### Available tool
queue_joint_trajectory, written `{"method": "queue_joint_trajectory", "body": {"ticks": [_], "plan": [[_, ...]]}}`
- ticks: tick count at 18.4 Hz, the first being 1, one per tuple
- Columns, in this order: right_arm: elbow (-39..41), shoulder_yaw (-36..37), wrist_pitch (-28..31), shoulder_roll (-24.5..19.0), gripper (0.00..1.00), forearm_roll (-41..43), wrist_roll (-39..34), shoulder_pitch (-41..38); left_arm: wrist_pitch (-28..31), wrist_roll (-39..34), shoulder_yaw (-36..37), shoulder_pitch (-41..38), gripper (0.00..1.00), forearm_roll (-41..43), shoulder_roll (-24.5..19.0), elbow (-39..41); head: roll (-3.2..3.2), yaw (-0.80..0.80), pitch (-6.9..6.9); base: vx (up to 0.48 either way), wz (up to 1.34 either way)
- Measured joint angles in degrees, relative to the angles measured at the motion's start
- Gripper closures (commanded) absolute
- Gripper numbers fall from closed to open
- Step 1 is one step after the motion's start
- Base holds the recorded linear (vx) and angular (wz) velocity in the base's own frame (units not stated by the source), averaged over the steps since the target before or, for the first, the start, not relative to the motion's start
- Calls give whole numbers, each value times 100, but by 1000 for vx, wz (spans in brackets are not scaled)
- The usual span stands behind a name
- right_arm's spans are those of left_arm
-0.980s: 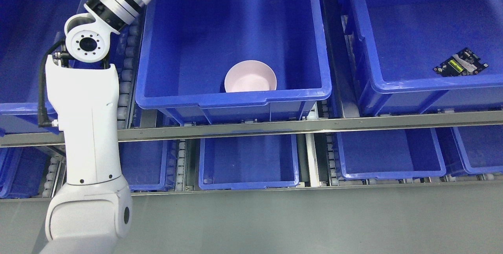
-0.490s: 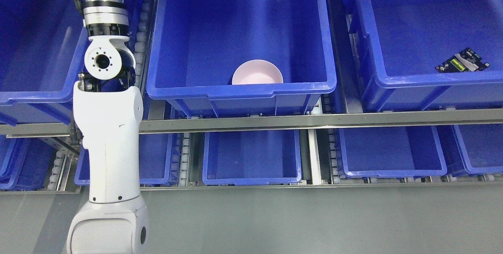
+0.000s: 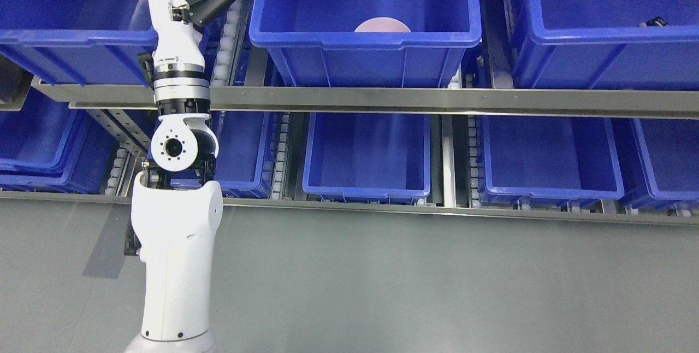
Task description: Stack pink IKEA bowls on left shelf middle
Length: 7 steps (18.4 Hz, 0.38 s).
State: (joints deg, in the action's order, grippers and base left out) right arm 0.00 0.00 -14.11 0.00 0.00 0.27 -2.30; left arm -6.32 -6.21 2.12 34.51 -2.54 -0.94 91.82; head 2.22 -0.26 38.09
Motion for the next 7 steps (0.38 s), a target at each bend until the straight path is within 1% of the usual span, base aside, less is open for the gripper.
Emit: {"method": "queue_joint_trajectory", "body": {"ticks": [4,7], "plan": [[0,0,0,0,0,0,-2,0,-5,82,61,-198,1,-30,30,237,0,0,-1,-369,11],[0,0,0,0,0,0,-14,-1,-16,172,84,-262,1,-41,46,354,0,0,-2,-246,-87]]}}
